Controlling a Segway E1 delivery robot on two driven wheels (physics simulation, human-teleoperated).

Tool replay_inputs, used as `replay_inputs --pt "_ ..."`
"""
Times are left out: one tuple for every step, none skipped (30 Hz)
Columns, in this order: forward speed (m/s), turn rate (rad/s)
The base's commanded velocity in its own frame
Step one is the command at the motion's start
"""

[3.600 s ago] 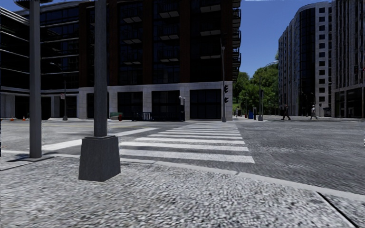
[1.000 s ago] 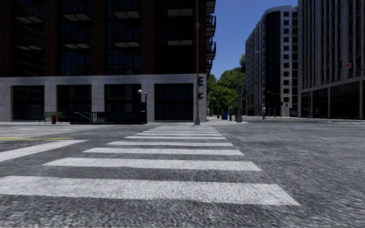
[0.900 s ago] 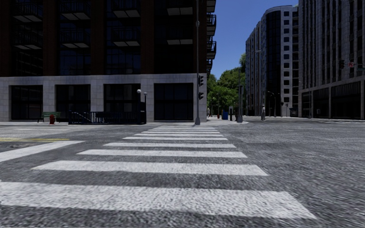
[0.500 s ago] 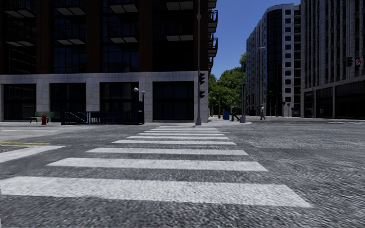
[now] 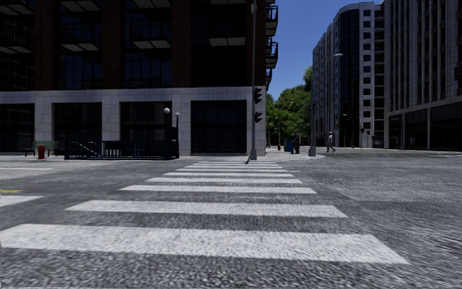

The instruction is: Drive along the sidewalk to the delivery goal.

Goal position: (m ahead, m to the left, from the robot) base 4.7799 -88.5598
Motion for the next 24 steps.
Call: replay_inputs --pt "2.00 0.00" --pt "2.00 0.00" --pt "2.00 0.00" --pt "2.00 0.00" --pt "2.00 0.00" --pt "2.00 0.02" --pt "2.00 0.06" --pt "2.00 0.09" --pt "2.00 0.12" --pt "2.00 0.15" --pt "2.00 0.18" --pt "2.00 0.21" --pt "2.00 0.23" --pt "2.00 0.25" --pt "2.00 0.26" --pt "2.00 0.27" --pt "2.00 0.27" --pt "2.00 0.28" --pt "2.00 0.28" --pt "2.00 0.28" --pt "2.00 0.28" --pt "2.00 0.28" --pt "2.00 0.28" --pt "2.00 0.28"
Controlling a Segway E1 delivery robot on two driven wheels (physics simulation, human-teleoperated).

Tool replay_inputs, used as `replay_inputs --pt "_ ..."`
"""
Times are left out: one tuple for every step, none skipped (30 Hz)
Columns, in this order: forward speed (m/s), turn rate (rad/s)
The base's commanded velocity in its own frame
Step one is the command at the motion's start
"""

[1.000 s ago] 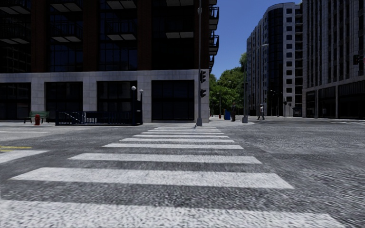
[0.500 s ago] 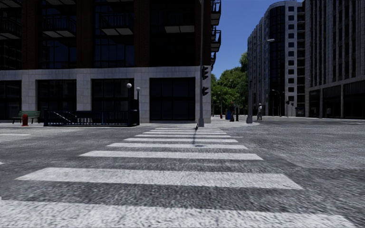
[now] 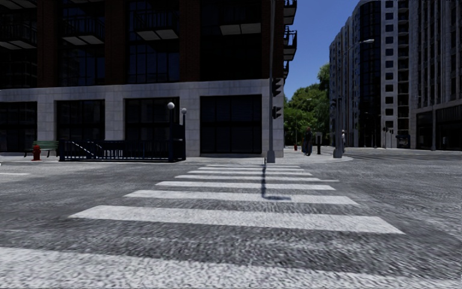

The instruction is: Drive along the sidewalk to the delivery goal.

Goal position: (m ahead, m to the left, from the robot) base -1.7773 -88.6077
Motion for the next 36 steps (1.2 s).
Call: replay_inputs --pt "2.00 0.28" --pt "2.00 0.23" --pt "2.00 0.15" --pt "2.00 0.14" --pt "2.00 0.13" --pt "2.00 0.13" --pt "2.00 0.13" --pt "2.00 0.13" --pt "2.00 0.04" --pt "2.00 0.00" --pt "2.00 0.00" --pt "2.00 0.00" --pt "2.00 0.00" --pt "2.00 0.00" --pt "2.00 0.00" --pt "2.00 0.00" --pt "2.00 0.00" --pt "2.00 0.00" --pt "2.00 0.00" --pt "2.00 0.00" --pt "2.00 0.00" --pt "2.00 0.00" --pt "2.00 0.00" --pt "2.00 0.00" --pt "2.00 0.00" --pt "2.00 0.00" --pt "2.00 0.00" --pt "2.00 0.00" --pt "2.00 0.00" --pt "2.00 0.00" --pt "2.00 0.00" --pt "2.00 0.00" --pt "2.00 0.00" --pt "2.00 0.00" --pt "2.00 0.00" --pt "2.00 0.00"
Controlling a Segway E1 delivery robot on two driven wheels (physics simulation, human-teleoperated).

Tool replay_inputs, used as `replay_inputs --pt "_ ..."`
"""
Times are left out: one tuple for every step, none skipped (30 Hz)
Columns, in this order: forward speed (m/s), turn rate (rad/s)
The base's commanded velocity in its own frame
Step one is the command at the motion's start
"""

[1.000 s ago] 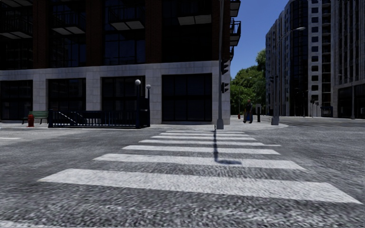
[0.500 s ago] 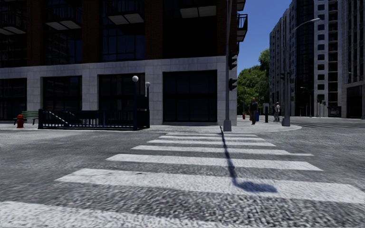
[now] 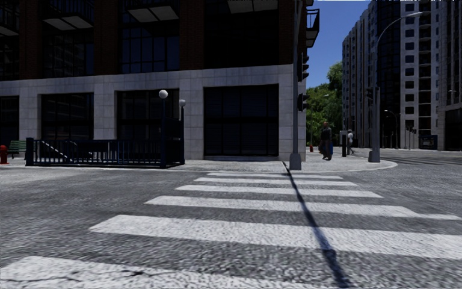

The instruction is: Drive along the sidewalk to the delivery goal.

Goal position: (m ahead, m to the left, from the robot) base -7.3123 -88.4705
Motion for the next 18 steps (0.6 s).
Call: replay_inputs --pt "2.00 0.00" --pt "2.00 0.00" --pt "2.00 0.00" --pt "2.00 0.00" --pt "2.00 0.00" --pt "2.00 0.00" --pt "2.00 0.00" --pt "2.00 0.00" --pt "2.00 0.00" --pt "2.00 0.00" --pt "2.00 0.00" --pt "2.00 0.00" --pt "2.00 0.00" --pt "2.00 0.00" --pt "2.00 0.00" --pt "2.00 0.00" --pt "2.00 0.00" --pt "2.00 0.00"
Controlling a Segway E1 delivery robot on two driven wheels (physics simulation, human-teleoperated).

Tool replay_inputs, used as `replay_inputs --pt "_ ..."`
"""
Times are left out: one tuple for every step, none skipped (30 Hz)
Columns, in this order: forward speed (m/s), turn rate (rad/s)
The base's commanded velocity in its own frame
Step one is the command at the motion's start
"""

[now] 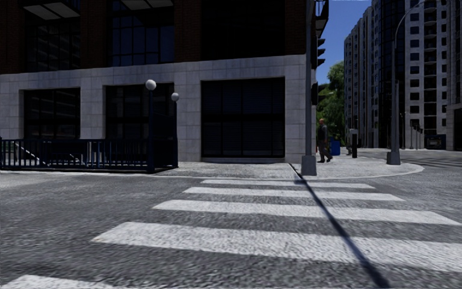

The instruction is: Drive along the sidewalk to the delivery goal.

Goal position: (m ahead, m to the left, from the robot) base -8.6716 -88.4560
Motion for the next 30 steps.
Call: replay_inputs --pt "2.00 0.00" --pt "2.00 0.00" --pt "2.00 0.00" --pt "2.00 0.00" --pt "2.00 0.00" --pt "2.00 0.00" --pt "2.00 0.00" --pt "2.00 0.00" --pt "2.00 0.00" --pt "2.00 0.00" --pt "2.00 0.00" --pt "2.00 0.00" --pt "2.00 0.00" --pt "2.00 0.00" --pt "2.00 0.00" --pt "2.00 -0.03" --pt "2.00 -0.06" --pt "2.00 -0.14" --pt "2.00 -0.20" --pt "2.00 -0.25" --pt "2.00 -0.26" --pt "2.00 -0.26" --pt "2.00 -0.26" --pt "2.00 -0.27" --pt "2.00 -0.27" --pt "2.00 -0.27" --pt "1.94 -0.27" --pt "1.94 -0.27" --pt "1.90 -0.27" --pt "1.89 -0.27"
